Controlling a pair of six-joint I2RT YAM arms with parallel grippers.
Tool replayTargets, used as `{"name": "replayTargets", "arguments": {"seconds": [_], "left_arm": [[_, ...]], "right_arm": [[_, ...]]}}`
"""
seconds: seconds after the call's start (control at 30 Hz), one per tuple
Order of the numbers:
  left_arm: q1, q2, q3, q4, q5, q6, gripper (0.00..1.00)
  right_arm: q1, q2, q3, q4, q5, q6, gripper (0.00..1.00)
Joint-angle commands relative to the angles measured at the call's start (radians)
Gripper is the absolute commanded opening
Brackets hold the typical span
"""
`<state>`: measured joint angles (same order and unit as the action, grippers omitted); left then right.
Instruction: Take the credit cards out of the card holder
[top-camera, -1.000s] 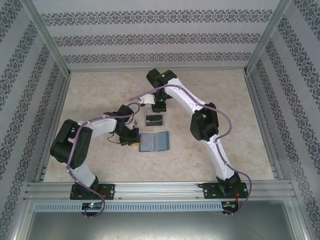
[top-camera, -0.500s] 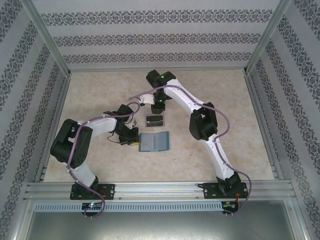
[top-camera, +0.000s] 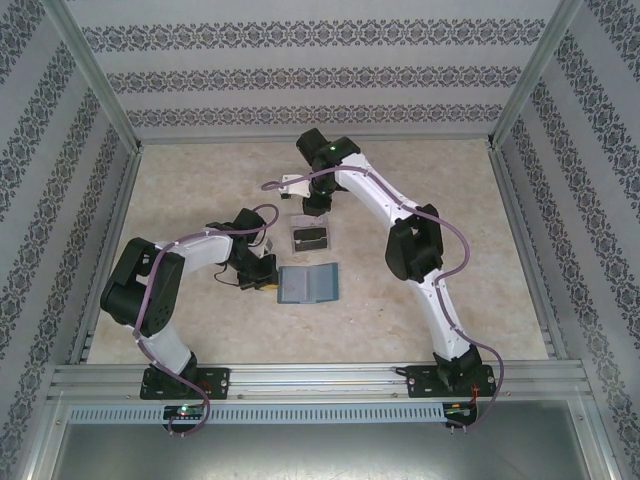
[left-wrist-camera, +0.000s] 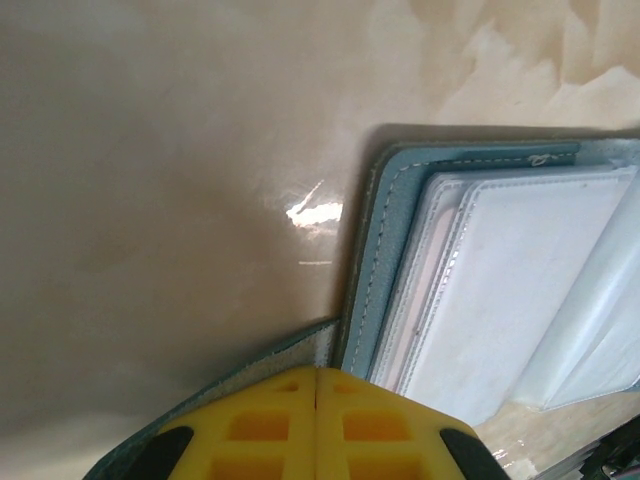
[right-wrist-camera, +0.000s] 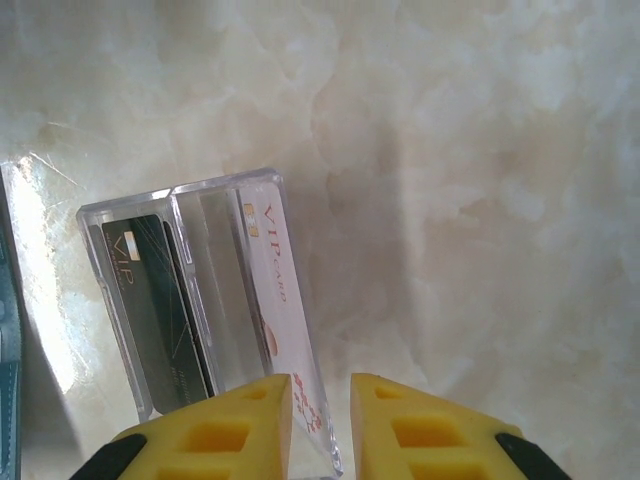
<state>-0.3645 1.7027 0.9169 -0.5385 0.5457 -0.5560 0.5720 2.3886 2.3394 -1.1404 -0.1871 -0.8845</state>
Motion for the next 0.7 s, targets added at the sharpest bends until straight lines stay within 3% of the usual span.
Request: {"name": "replayTargets", "arguments": {"seconds": [0.0, 0.47, 0.67], "left_arm": [[0.011, -0.002, 0.018, -0.042, -0.010, 0.025, 0.06], [0.012, 0.003, 0.024, -0.047, -0.003, 0.026, 0.06], [0.011, 0.002, 0.015, -0.046, 0.017, 0.027, 0.05]], "right_arm": [[0.005, -0.040, -0.037, 0.065, 0.022, 0.025, 0.23], [0.014, -0.004, -0.065, 0.079, 0.049, 0.027, 0.24], [0.013, -0.086, -0.125, 0.136, -0.007, 0.105, 0.24]]}}
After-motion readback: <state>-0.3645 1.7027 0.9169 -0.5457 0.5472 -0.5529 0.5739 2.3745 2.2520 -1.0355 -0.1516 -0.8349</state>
